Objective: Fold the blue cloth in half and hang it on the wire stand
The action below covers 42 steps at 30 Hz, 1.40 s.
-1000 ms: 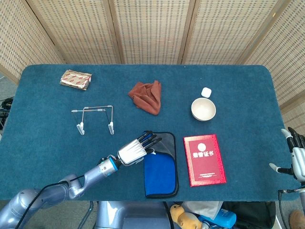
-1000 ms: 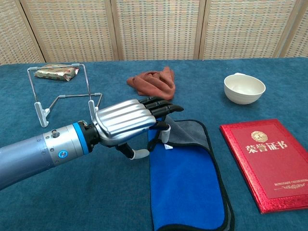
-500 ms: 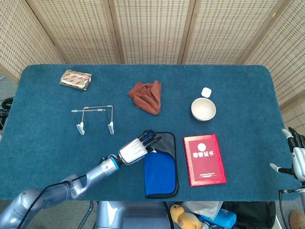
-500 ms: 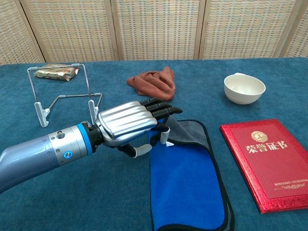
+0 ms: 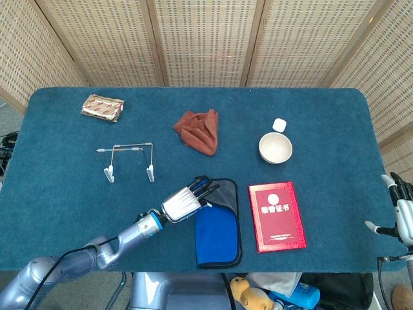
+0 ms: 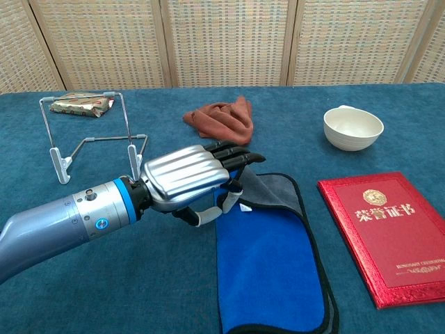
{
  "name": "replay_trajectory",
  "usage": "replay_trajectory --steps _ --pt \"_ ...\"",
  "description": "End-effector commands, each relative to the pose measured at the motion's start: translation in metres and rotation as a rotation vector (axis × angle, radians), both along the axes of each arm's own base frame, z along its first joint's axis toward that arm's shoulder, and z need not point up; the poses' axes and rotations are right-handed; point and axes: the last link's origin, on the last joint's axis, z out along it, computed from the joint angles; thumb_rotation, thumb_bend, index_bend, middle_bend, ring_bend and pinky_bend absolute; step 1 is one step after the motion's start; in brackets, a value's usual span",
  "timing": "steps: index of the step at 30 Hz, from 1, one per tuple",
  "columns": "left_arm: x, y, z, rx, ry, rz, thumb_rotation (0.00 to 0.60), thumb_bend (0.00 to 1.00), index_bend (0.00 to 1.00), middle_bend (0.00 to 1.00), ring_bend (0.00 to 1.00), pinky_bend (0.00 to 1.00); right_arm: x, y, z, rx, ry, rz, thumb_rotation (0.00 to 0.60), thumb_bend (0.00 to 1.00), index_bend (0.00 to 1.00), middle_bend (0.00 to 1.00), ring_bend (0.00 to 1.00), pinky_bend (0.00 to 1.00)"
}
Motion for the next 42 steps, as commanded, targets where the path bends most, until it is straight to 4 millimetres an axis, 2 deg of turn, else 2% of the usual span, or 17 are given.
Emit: replay_trajectory --steps 1,12,20,29,36,38,40,42 --pt "0.002 0.001 0.000 0.007 -0.007 -0.004 0.600 0.48 0.68 0.00 0.00 0.00 0.000 0.000 0.000 0.000 -0.001 0.000 0.600 0.00 0.00 0.00 0.00 0.00" --pt "0.040 0.022 0.007 0.099 -0.034 -0.065 0.600 0.48 0.69 0.00 0.00 0.00 -0.001 -0.001 0.001 0.001 -0.005 -0.004 0.600 0.00 0.00 0.00 0.00 0.00" --pt "0.072 0.034 -0.005 0.092 -0.037 -0.050 0.600 0.48 0.69 0.00 0.00 0.00 -0.004 -0.002 0.002 -0.001 -0.008 -0.017 0.600 0.00 0.00 0.00 0.00 0.00" --pt "0.097 0.045 -0.021 0.093 -0.069 -0.014 0.600 0.47 0.69 0.00 0.00 0.00 -0.008 -0.004 0.000 0.006 -0.002 -0.032 0.600 0.00 0.00 0.00 0.00 0.00" --pt "0.107 0.046 -0.032 0.094 -0.050 -0.007 0.600 0.46 0.64 0.00 0.00 0.00 -0.010 -0.006 -0.001 0.009 0.000 -0.040 0.600 0.00 0.00 0.00 0.00 0.00" --pt "0.108 0.046 -0.034 0.092 -0.051 -0.001 0.600 0.45 0.51 0.00 0.00 0.00 -0.010 -0.007 -0.001 0.009 0.000 -0.042 0.600 0.00 0.00 0.00 0.00 0.00" --pt "0.109 0.046 -0.035 0.099 -0.062 0.004 0.600 0.40 0.15 0.00 0.00 0.00 -0.011 -0.007 -0.001 0.009 0.002 -0.044 0.600 0.00 0.00 0.00 0.00 0.00" --pt "0.110 0.045 -0.035 0.098 -0.083 0.017 0.600 0.36 0.00 0.00 0.00 0.00 -0.011 -0.007 -0.001 0.008 0.004 -0.046 0.600 0.00 0.00 0.00 0.00 0.00"
